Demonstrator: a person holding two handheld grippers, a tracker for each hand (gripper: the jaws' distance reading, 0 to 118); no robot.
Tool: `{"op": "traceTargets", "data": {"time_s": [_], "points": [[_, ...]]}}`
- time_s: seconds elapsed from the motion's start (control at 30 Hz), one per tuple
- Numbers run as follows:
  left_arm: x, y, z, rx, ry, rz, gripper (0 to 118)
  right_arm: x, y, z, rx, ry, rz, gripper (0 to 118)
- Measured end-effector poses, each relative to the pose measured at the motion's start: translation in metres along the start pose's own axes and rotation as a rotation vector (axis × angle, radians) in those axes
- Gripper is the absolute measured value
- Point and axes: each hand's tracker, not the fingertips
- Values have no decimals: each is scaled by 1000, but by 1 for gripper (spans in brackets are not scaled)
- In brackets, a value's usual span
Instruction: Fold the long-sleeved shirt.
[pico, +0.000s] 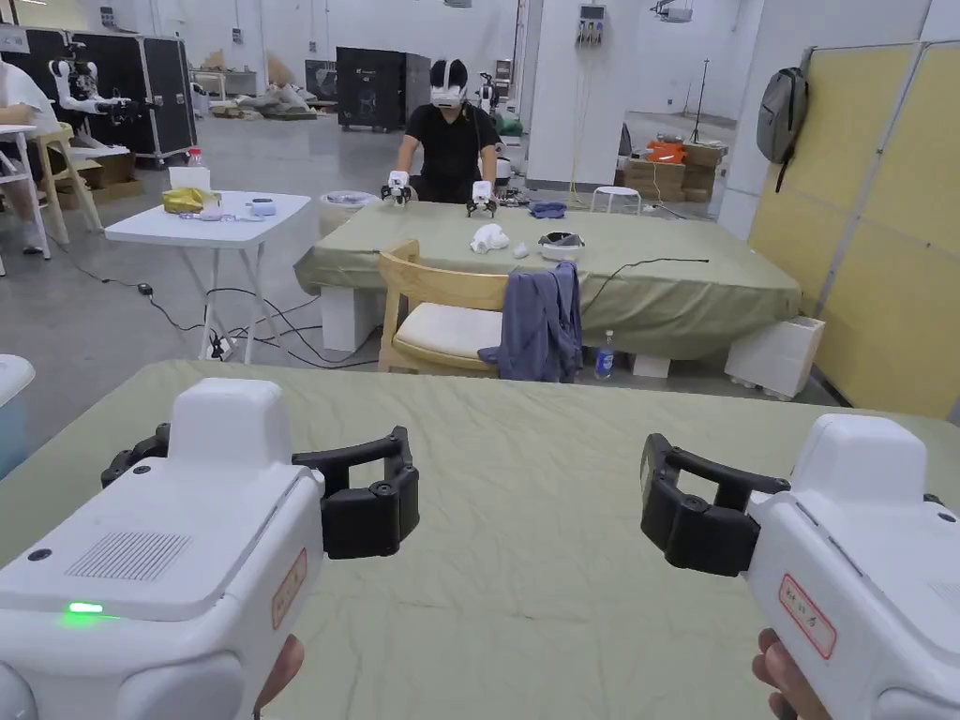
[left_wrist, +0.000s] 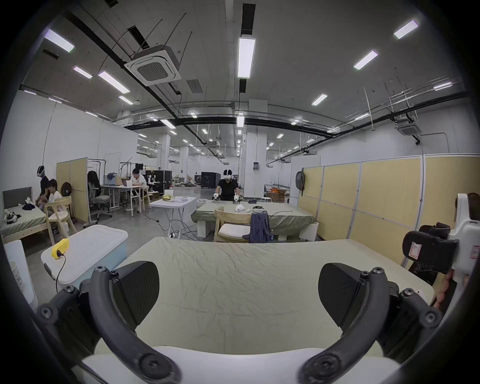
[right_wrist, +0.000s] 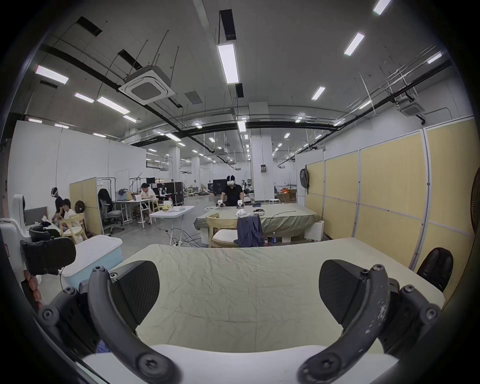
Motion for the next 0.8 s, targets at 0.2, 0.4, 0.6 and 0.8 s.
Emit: {"op": "traceTargets", "data": {"time_s": [0.2, 0.4, 0.6, 0.8], "points": [[0, 0, 1, -4, 16, -8, 118, 0, 0, -1, -2, 3, 3, 118], [-2, 1, 1, 1, 25, -5, 118, 0, -1, -2, -10, -5, 19, 118], [-3, 0, 2, 12, 21, 4, 118, -1, -1, -3, -15, 39, 14, 118], [-4, 0, 3, 15, -21, 13, 118, -3, -1, -2, 5, 31, 34, 118]]}}
